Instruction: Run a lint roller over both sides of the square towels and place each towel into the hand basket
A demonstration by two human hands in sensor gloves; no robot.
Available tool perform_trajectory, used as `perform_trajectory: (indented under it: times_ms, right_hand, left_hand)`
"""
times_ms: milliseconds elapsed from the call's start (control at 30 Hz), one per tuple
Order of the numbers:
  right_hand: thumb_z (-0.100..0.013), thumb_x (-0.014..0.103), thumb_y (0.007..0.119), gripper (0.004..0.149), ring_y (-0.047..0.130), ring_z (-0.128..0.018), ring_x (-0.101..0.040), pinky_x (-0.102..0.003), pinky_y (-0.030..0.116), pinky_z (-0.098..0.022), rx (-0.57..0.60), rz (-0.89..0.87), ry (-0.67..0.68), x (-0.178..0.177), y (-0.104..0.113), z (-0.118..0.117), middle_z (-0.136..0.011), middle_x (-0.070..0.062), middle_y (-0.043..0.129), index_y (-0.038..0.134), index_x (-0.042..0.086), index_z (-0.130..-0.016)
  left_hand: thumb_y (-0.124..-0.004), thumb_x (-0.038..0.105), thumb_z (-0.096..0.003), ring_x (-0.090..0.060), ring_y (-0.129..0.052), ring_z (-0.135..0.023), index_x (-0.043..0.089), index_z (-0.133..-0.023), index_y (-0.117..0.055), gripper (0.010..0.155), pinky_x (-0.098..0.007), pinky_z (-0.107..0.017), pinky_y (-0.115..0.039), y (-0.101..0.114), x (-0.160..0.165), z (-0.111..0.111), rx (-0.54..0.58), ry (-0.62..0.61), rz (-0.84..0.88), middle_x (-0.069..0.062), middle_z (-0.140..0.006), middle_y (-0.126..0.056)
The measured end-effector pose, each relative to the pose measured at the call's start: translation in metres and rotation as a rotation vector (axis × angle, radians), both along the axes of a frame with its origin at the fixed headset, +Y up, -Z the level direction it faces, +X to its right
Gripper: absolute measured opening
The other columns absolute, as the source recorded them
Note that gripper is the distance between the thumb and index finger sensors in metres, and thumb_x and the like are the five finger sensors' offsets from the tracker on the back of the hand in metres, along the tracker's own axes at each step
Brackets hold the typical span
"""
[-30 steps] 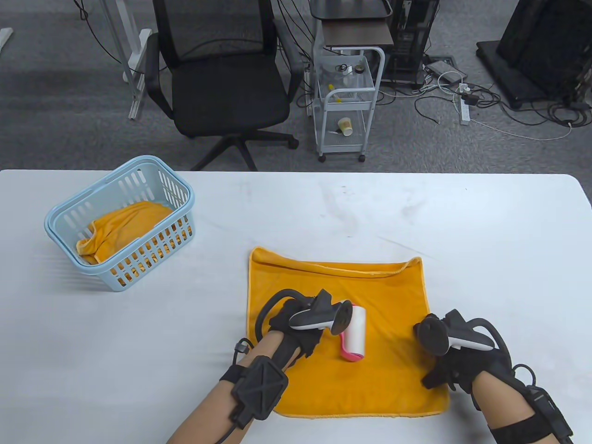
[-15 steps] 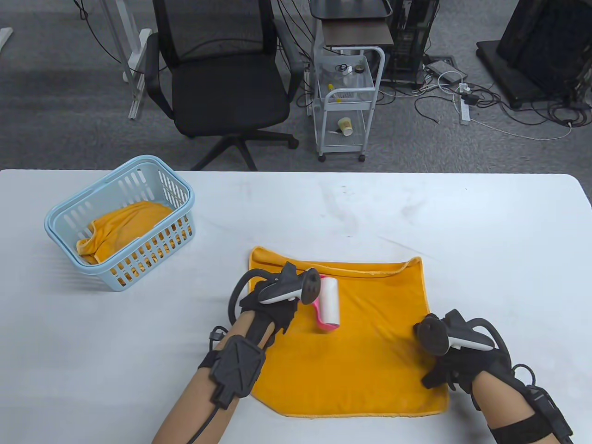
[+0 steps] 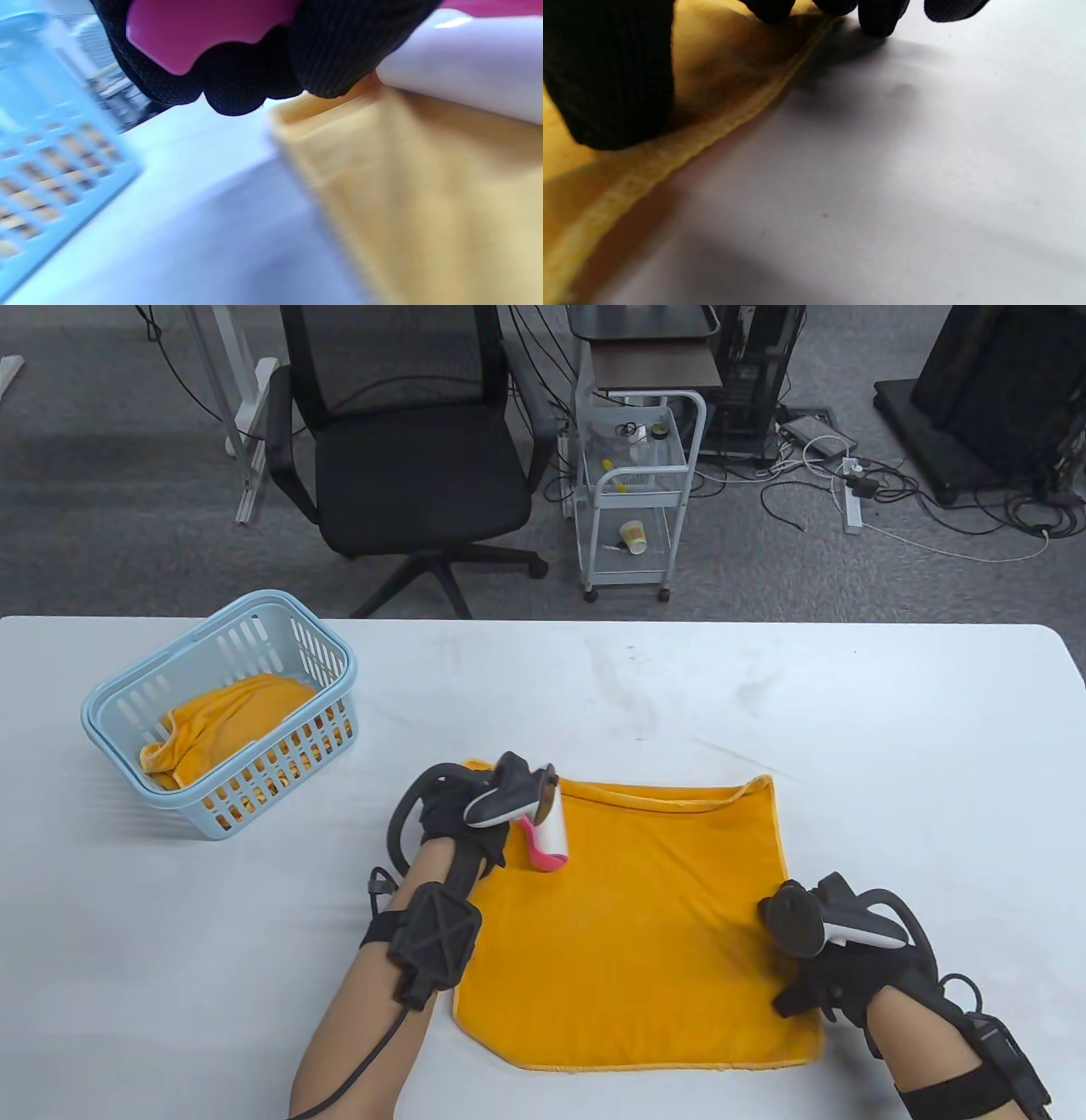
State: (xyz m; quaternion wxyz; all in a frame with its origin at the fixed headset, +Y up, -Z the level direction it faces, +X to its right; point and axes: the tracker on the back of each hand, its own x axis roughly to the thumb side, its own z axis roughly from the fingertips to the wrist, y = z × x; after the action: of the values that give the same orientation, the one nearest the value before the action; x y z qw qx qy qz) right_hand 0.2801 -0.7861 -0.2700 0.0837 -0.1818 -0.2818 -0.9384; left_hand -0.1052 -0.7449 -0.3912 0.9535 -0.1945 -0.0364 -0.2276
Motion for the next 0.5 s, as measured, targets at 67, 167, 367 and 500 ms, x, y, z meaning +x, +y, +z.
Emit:
perform_trajectory:
  times_ms: [67, 167, 367, 500]
  right_hand:
    - [-0.037, 0.062, 0.093, 0.110, 0.040, -0.104, -0.056, -0.075, 0.048, -0.067, 0.000, -0.002, -0.002, 0.000, 0.000, 0.000, -0.116, -0.025, 0.026, 0.031, 0.013, -0.114]
    - [-0.037, 0.062, 0.093, 0.110, 0.040, -0.104, -0.056, -0.075, 0.048, -0.067, 0.001, -0.002, -0.002, 0.000, 0.000, 0.000, -0.116, -0.025, 0.026, 0.031, 0.013, -0.114]
    - [-0.037, 0.062, 0.093, 0.110, 0.040, -0.104, -0.056, -0.074, 0.048, -0.067, 0.001, -0.005, -0.004, 0.000, 0.000, 0.000, -0.116, -0.025, 0.026, 0.031, 0.013, -0.114]
    - [-0.038, 0.062, 0.093, 0.109, 0.040, -0.104, -0.056, -0.074, 0.048, -0.067, 0.001, -0.008, -0.006, 0.000, 0.000, 0.000, -0.116, -0.025, 0.026, 0.031, 0.013, -0.114]
  left_hand:
    - [-0.083, 0.032, -0.0523, -0.028, -0.091, -0.080, 0.038, -0.094, -0.063, 0.047, -0.057, -0.068, -0.076, 0.002, -0.019, 0.000, 0.003, 0.053, -0.003, 0.004, -0.096, -0.078]
    - [-0.082, 0.033, -0.0524, -0.027, -0.091, -0.080, 0.039, -0.095, -0.061, 0.048, -0.057, -0.068, -0.076, 0.005, -0.034, 0.002, 0.016, 0.073, 0.017, 0.004, -0.097, -0.077]
    - [-0.084, 0.036, -0.0511, -0.023, -0.092, -0.078, 0.039, -0.096, -0.058, 0.052, -0.054, -0.066, -0.079, 0.008, 0.025, 0.024, -0.079, -0.136, 0.429, 0.006, -0.095, -0.077]
    - [-0.082, 0.039, -0.0511, -0.021, -0.092, -0.079, 0.038, -0.098, -0.054, 0.055, -0.052, -0.066, -0.080, -0.007, 0.090, 0.051, -0.166, -0.318, 0.469, 0.007, -0.096, -0.076]
